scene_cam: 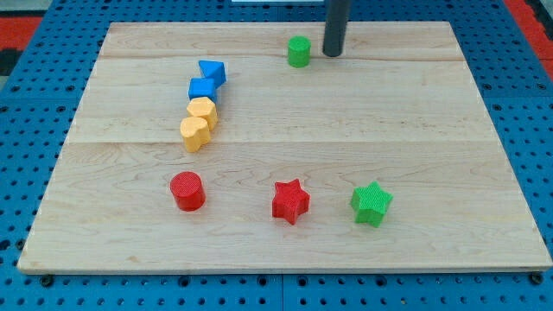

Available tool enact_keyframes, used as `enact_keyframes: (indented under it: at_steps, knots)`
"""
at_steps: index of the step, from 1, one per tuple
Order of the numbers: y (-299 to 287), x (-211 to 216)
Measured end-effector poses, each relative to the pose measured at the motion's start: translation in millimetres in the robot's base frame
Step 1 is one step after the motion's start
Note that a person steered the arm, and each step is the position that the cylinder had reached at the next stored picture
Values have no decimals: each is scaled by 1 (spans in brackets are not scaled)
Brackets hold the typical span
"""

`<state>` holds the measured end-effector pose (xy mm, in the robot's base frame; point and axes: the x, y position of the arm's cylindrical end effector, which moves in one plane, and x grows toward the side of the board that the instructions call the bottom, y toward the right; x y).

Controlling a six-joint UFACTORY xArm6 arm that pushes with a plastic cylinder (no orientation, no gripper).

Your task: Move the green circle towards the bottom right

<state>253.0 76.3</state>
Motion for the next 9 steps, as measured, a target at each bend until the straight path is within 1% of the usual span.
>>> enact_keyframes:
  at_steps: [1,3,4,5,6,7,8,9]
  knots:
    - [-21,-27]
    - [-57,63]
    - [-45,20]
    - [-69,-22]
    - [-119,9]
    - [-54,45]
    - [-65,70]
    - [-61,94]
